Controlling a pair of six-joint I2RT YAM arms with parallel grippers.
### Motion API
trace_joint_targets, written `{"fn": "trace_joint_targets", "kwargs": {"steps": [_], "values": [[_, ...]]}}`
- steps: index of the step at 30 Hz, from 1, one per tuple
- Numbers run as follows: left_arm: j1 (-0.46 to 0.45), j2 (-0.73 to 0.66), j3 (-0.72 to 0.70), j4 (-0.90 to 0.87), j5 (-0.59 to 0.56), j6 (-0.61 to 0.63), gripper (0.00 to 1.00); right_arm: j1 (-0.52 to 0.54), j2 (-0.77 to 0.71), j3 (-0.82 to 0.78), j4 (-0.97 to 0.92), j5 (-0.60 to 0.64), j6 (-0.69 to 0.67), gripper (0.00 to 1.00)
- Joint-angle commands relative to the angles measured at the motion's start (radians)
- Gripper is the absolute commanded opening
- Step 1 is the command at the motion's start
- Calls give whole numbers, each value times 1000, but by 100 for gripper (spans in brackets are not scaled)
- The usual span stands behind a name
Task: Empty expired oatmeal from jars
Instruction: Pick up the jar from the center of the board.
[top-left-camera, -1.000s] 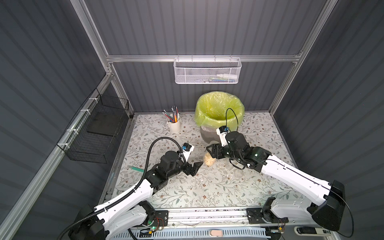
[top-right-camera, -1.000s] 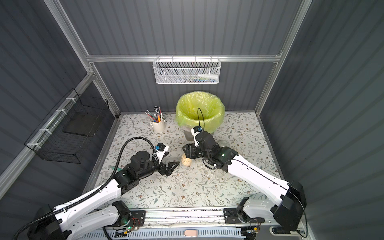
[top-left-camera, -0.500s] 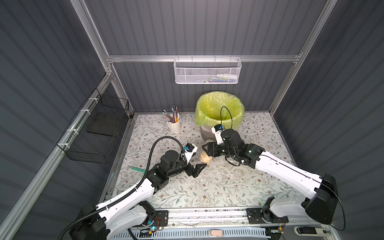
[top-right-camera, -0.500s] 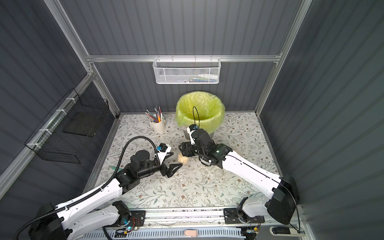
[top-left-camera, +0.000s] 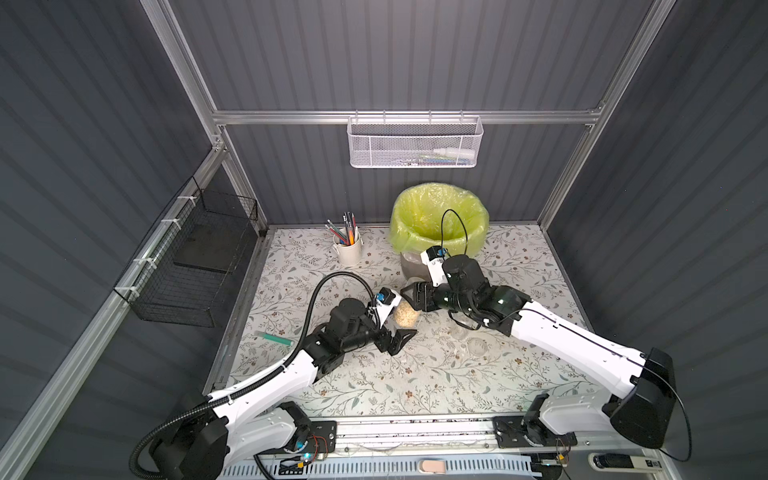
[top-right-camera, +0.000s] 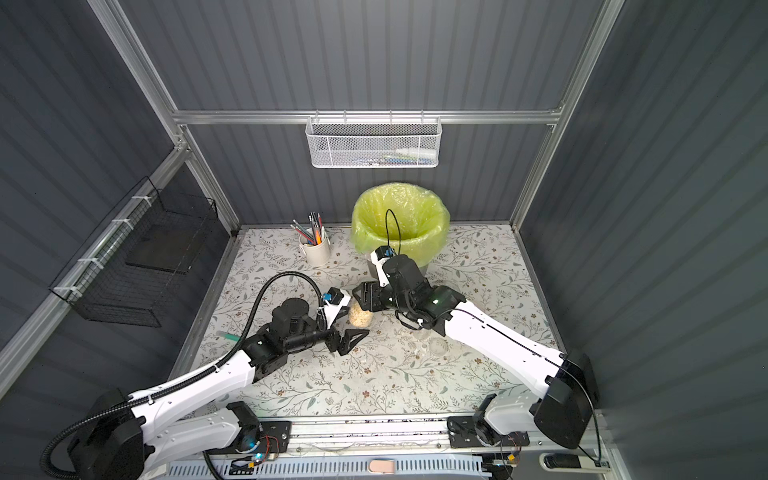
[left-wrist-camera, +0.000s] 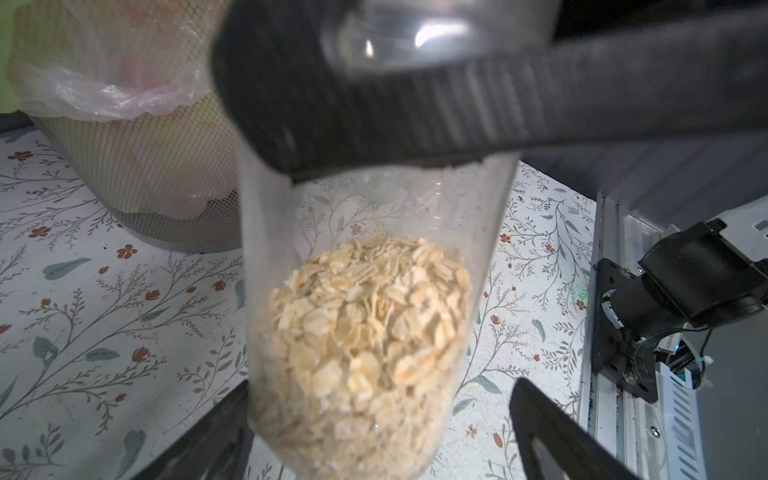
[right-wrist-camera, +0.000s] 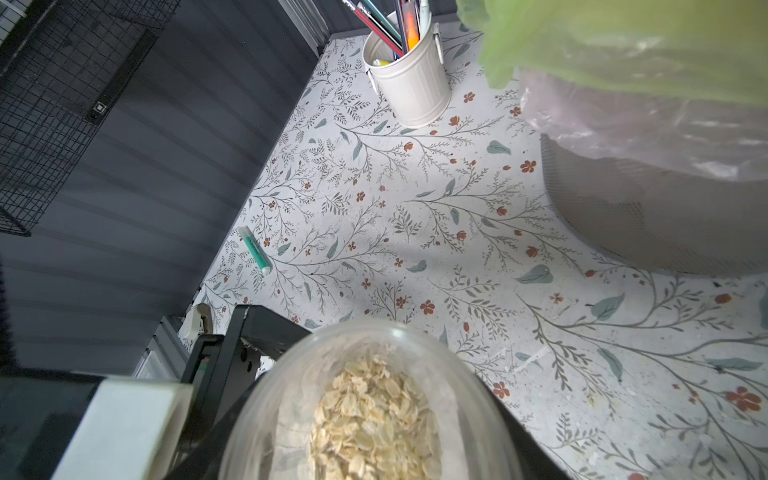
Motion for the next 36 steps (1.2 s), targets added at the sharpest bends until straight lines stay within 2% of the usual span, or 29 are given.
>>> {"fn": "trace_joint_targets", "kwargs": {"steps": [1,13,21,36], "values": [[-6,8,33,48,4,19,94,4,-10,14,29,-14,6,43],[-6,25,39,67,5,28,91,4,-24,4,36,-21,20,43],[-6,31,38,77,3,29,85,4,-32,1,37,-18,21,44],[-7,30,27,114,-18,19,83,5,-37,-14,50,-23,31,44]]}}
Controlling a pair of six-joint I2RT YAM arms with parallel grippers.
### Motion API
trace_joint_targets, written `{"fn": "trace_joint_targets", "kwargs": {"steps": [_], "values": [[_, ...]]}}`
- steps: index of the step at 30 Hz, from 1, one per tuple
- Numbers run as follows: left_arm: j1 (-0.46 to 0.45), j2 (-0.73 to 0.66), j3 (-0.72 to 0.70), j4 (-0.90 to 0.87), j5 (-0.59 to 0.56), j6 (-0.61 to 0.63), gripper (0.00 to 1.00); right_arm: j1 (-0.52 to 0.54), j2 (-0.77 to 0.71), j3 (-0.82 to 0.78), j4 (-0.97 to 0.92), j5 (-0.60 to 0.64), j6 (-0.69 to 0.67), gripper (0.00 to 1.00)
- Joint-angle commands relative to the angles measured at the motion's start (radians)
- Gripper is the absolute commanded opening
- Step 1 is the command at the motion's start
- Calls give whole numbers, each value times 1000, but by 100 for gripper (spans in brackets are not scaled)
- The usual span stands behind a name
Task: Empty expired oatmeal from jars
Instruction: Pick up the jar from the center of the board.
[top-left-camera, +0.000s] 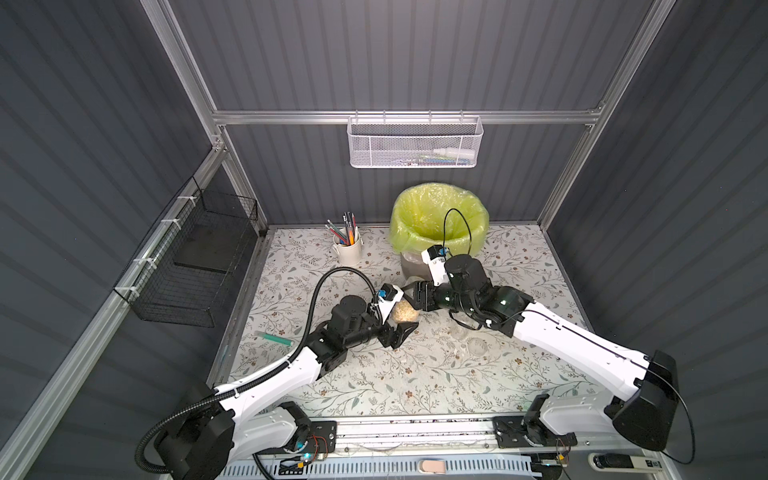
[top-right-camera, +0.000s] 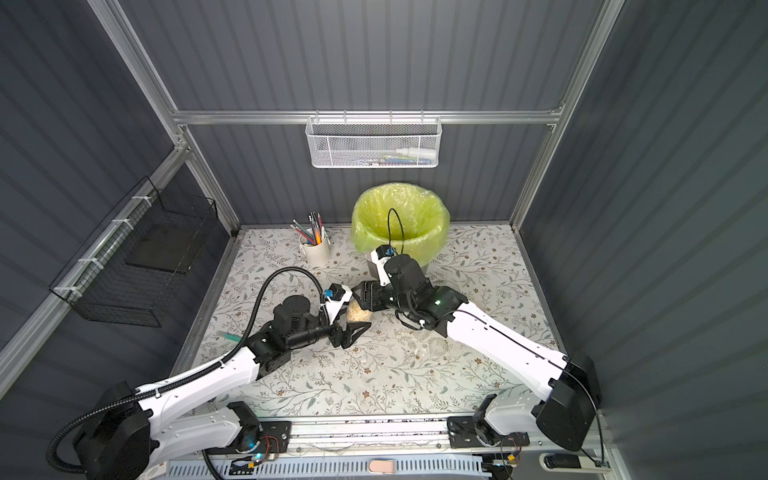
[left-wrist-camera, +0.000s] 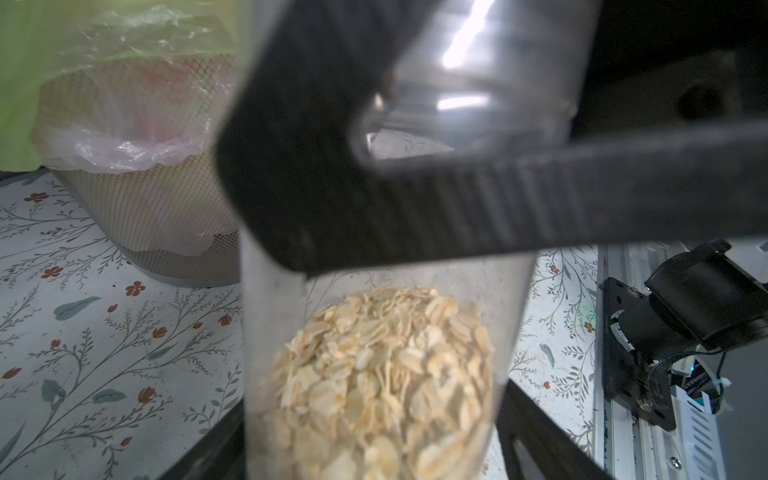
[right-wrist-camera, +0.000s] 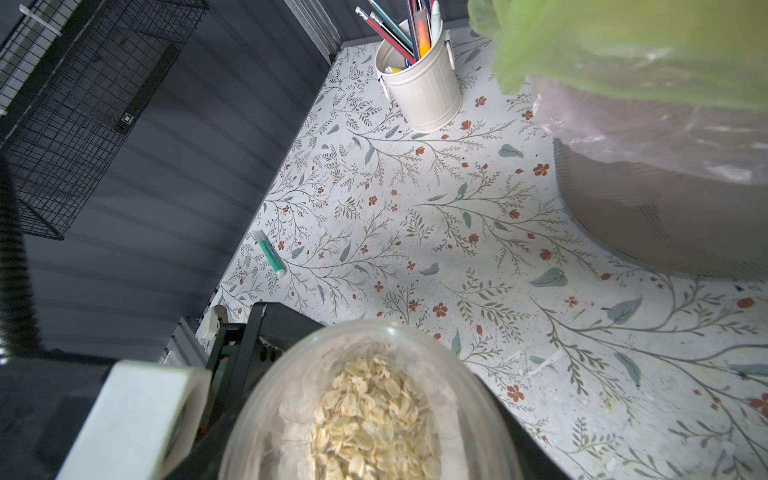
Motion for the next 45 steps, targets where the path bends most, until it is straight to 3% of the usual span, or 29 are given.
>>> {"fn": "trace_joint_targets", "kwargs": {"steps": [1,18,28,37,45], "values": [[-7,-4,13,38,-11,9,81,5,-23,-11,34,-6,10,44],[-7,28,45,15,-1,4,50,5,-34,-25,51,-19,19,46],[-6,-5,39,11,-46,36,31,4,-58,-39,30,39,35,69],[-6,-16,47,16,-57,52,25,4,-66,-60,74,-10,34,87],[-7,-53,45,6,-119,71,24,-2,-124,-91,53,22,54,95]]}}
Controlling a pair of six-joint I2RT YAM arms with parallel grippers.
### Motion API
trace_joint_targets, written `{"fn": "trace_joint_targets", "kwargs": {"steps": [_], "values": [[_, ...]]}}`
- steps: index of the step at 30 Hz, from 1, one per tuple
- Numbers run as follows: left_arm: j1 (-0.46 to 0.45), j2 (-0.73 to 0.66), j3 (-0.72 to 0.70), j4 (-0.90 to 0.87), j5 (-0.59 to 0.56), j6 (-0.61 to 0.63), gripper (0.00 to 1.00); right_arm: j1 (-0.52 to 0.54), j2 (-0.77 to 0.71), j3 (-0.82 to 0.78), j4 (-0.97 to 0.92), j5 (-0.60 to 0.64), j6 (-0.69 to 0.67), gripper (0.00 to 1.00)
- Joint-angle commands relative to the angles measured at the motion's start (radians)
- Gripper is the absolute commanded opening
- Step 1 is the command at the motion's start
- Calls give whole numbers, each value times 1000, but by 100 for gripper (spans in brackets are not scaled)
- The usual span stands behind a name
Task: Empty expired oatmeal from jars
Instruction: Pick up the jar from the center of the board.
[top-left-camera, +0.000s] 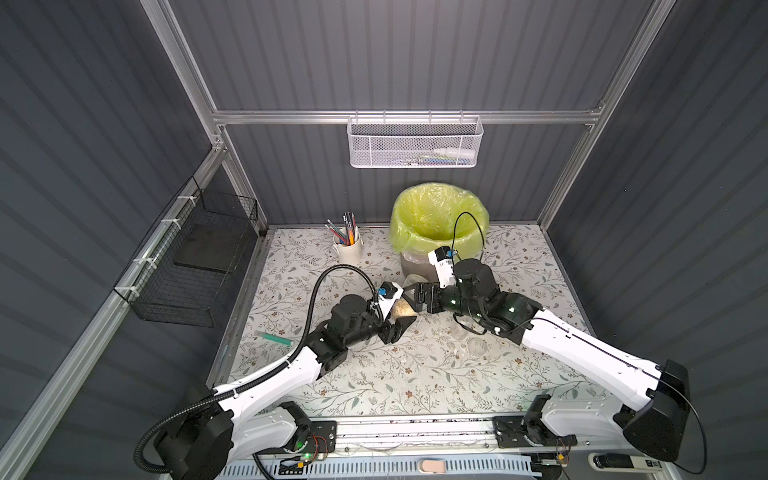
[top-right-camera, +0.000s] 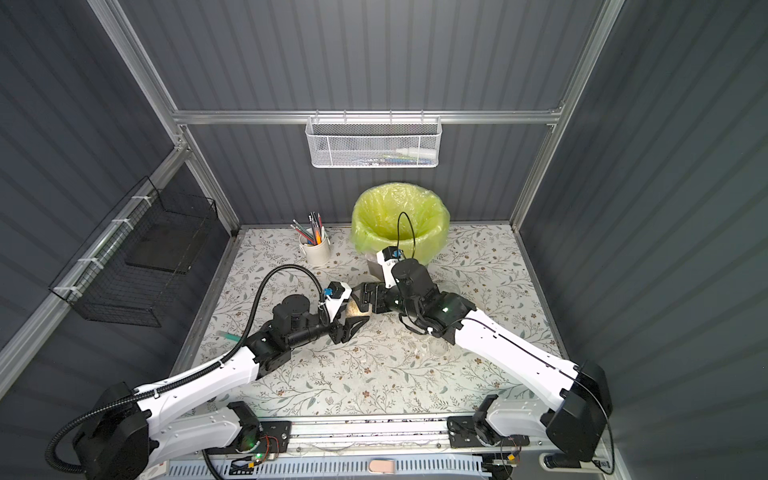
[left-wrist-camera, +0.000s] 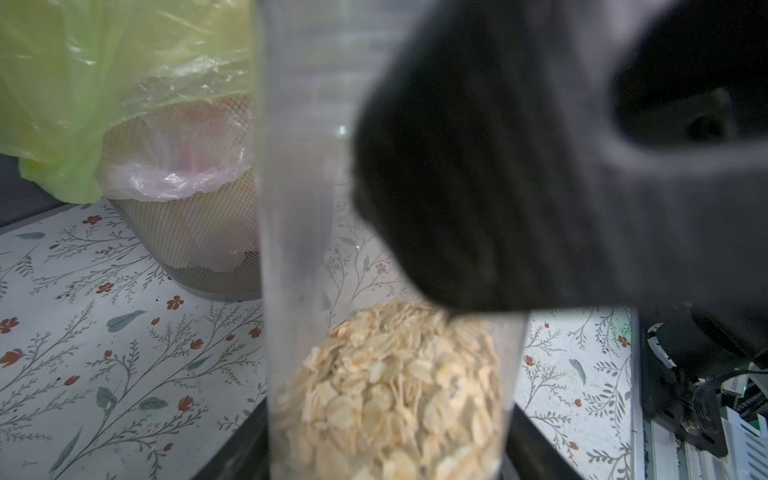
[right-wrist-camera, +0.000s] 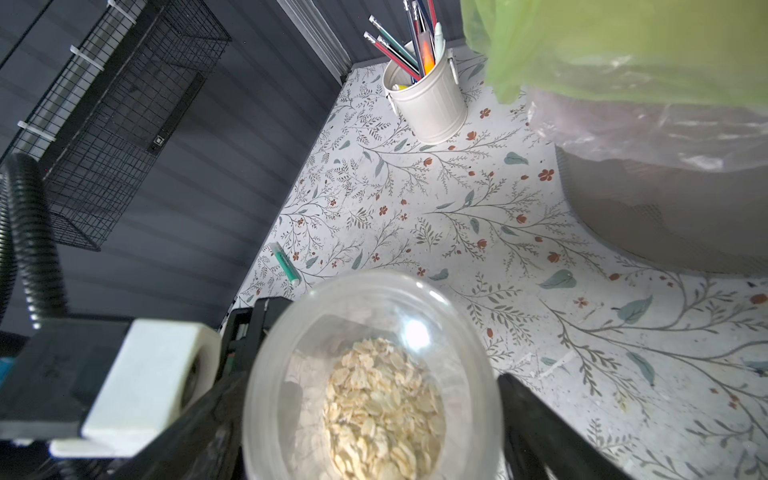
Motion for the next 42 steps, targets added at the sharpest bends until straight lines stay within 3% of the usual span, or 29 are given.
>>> {"fn": "trace_joint_targets", "kwargs": {"steps": [1,8,11,14,17,19,25,34,42], "values": [[-1,-47,34,-2,-55,35,24,-3,-48,-17,-11,24,15,96],[-1,-74,35,-29,-179,118,24,-22,-148,-31,-46,6,77,99],[-2,-68,30,-8,-228,151,25,-58,-180,6,-150,-27,119,99],[-8,-51,39,14,-269,194,25,-169,-250,20,-277,-112,199,97],[-17,-18,43,61,-290,237,25,-333,-283,41,-358,-319,275,93],[-22,18,55,92,-285,263,25,-379,-256,96,-435,-389,260,91],[-59,115,118,123,-275,328,25,-390,-75,257,-561,-499,209,84],[-110,160,149,137,-275,396,25,-388,131,485,-762,-506,73,80],[-131,172,172,123,-254,423,25,-385,204,528,-852,-498,-17,84]]}}
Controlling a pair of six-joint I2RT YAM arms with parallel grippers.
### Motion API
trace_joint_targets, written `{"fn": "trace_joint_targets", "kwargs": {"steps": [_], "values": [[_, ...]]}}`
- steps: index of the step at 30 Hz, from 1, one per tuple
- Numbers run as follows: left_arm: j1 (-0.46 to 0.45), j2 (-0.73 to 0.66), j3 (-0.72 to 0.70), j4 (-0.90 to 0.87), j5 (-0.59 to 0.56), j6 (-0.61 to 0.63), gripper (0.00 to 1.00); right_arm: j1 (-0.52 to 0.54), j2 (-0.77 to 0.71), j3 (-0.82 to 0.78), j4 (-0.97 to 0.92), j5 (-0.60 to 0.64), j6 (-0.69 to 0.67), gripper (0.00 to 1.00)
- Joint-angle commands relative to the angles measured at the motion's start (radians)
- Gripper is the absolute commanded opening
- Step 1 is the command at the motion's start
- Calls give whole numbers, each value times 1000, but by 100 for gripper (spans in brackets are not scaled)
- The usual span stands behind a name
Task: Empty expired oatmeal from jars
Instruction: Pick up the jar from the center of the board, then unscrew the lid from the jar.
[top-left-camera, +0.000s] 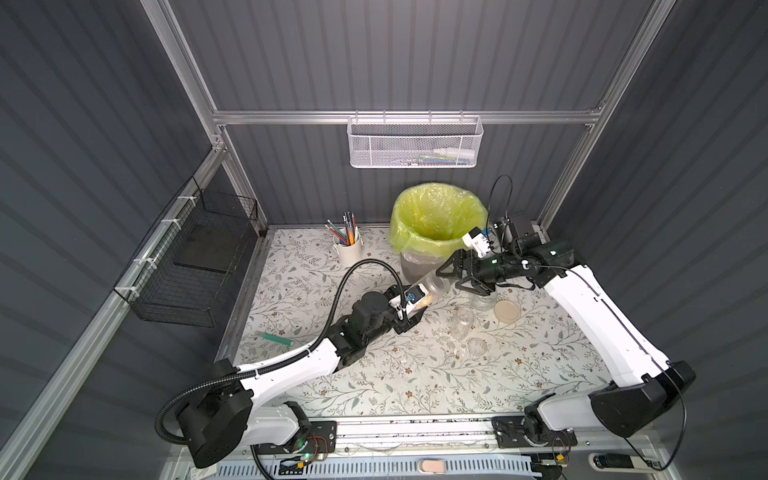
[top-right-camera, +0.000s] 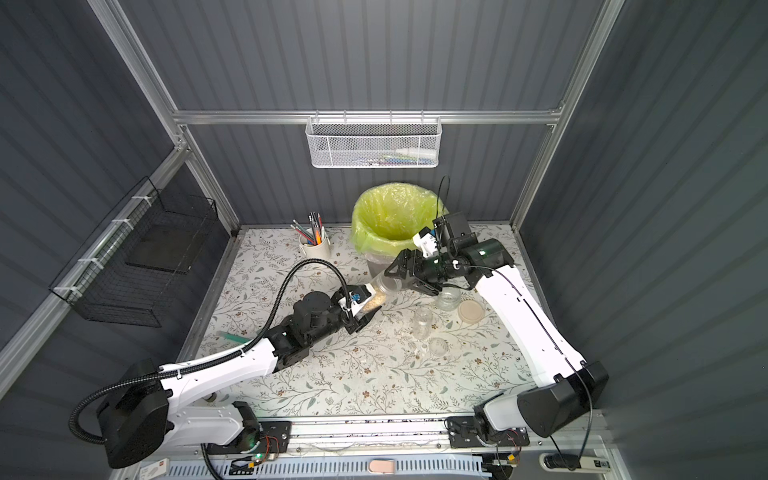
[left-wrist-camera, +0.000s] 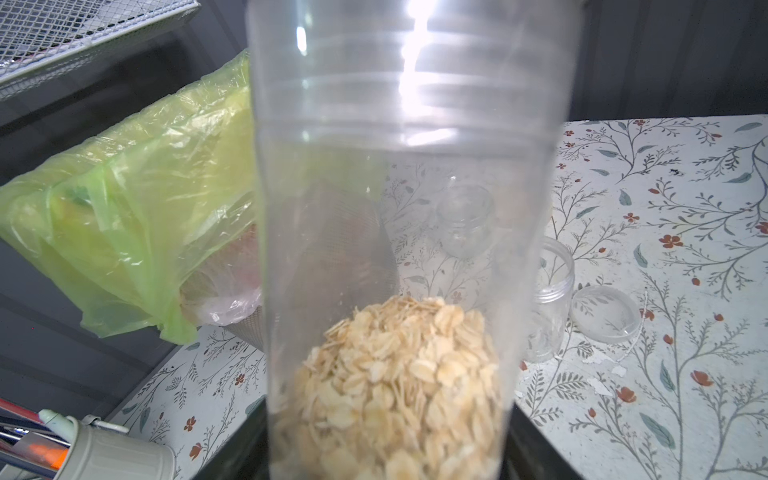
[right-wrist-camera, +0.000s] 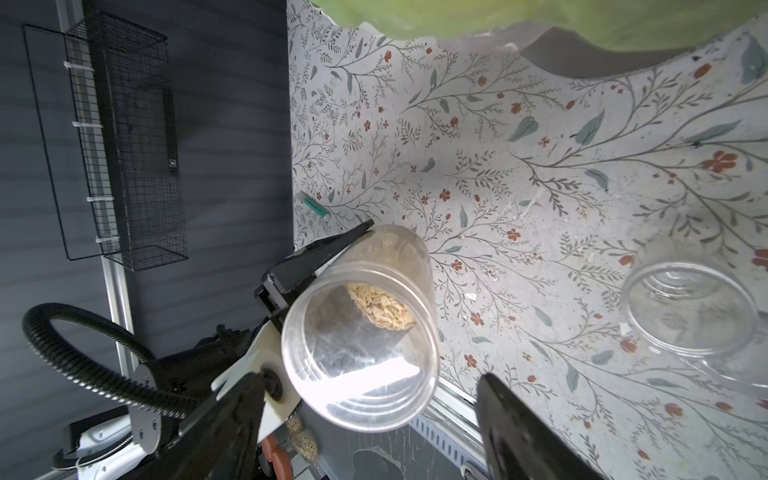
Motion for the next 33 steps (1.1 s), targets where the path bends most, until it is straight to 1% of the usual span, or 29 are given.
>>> {"fn": "trace_joint_targets", "kwargs": {"steps": [1,12,19,25,28,31,33], "values": [[-9,11,54,32,14,34,25,1,23,18,-84,2,-71,85],[-28,38,61,17,12,42,24,3,63,81,-108,8,-110,86],[-28,45,65,21,15,45,24,13,73,68,-109,11,-121,84],[-28,47,61,15,19,43,24,15,71,74,-114,31,-137,81],[-28,41,56,16,37,32,24,23,76,70,-122,56,-171,80],[-29,38,57,21,60,13,24,29,73,46,-106,50,-186,75],[-29,36,58,22,75,-1,24,32,58,32,-101,96,-211,72]]}}
